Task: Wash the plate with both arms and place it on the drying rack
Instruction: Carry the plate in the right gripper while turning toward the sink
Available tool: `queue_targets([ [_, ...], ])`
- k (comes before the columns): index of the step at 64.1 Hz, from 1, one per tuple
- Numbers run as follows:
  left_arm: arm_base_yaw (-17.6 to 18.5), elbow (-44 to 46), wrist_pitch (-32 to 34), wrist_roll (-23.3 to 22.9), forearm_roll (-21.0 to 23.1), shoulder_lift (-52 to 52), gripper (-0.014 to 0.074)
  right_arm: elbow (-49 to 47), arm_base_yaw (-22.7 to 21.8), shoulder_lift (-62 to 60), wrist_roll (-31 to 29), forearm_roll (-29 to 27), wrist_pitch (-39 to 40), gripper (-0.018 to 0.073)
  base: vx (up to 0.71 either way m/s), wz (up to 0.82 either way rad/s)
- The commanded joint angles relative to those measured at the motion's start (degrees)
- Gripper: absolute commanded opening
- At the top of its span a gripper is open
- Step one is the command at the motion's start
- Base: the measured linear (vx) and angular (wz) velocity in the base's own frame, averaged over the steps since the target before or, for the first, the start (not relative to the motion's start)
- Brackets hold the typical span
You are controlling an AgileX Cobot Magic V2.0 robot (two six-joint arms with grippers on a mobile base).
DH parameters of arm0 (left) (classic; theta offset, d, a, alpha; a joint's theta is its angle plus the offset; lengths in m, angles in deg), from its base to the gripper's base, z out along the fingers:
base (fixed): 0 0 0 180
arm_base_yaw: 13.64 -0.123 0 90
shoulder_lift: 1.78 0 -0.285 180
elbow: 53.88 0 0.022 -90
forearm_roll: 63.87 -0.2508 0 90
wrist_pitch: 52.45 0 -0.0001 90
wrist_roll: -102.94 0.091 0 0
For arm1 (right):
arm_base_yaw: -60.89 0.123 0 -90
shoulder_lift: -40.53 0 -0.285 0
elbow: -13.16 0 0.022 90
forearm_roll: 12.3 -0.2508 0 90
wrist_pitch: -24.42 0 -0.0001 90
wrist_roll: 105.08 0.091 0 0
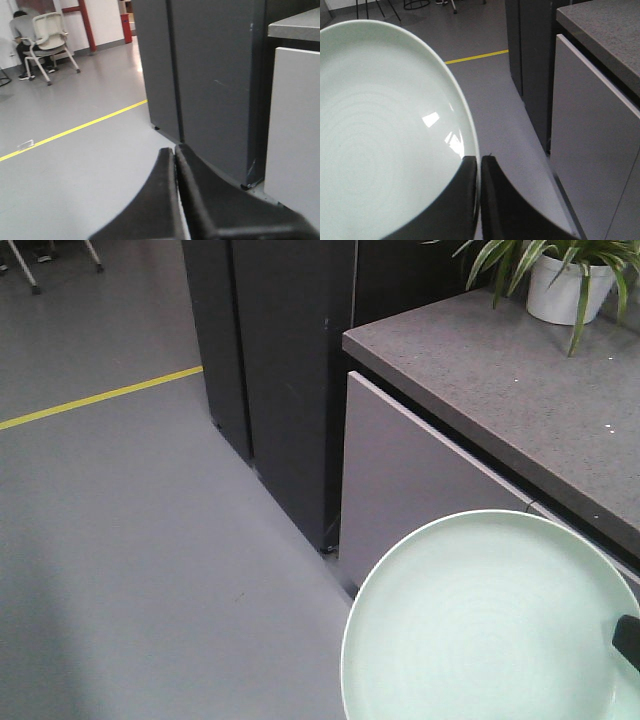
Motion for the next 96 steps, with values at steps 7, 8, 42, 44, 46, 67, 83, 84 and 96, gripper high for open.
queue_targets([
  [7, 0.5, 1.5, 4.0, -0.5, 0.2, -0.8, -0.0006, -1.5, -0.2, 0.4, 0.0, -1.2, 3.9, -0.0001, 0.09, -0.30],
  [8, 0.5, 1.5, 4.0, -0.5, 0.2, -0.8, -0.0006, -1.5, -0.2, 0.4, 0.0, -1.2, 3.9, -0.0001, 0.09, -0.30],
  [42, 0.5, 1.5, 4.0, -0.5, 0.2, -0.8, -0.0006, -1.5, -0.2, 0.4, 0.0, -1.2, 3.9, -0.0001, 0.08, -0.30],
  [44, 0.5, 1.5, 4.0, -0.5, 0.2, -0.8, -0.0006, -1.5, -0.2, 0.4, 0.0, -1.2, 3.9, -0.0001, 0.07, -0.27],
  [46, 0.5, 1.5, 4.0, -0.5, 0.2, -0.8, -0.0006, -1.5, -0.2, 0.4, 0.0, -1.2, 3.9, -0.0001, 0.07, -0.27],
  [67, 0.5, 1.5, 4.0, -0.5, 0.2, -0.8, -0.0006, -1.5, -0.2, 0.4, 0.0, -1.2, 3.9, -0.0001, 0.06, -0.24],
  [83, 0.5, 1.5, 4.0, -0.5, 0.2, -0.8, -0.0006, -1.5, -0.2, 0.4, 0.0, -1.2, 3.9, -0.0001, 0.06, -0.24],
  [84, 0.5, 1.5, 4.0, -0.5, 0.2, -0.8, -0.0006, -1.5, -0.2, 0.4, 0.0, -1.2, 3.9, -0.0001, 0.06, -0.26],
  [96, 0.5, 1.5, 4.0, -0.5, 0.2, -0.8, -0.0006, -1.5, -0.2, 0.4, 0.0, -1.2, 3.9, -0.0001, 0.07, -0.28],
])
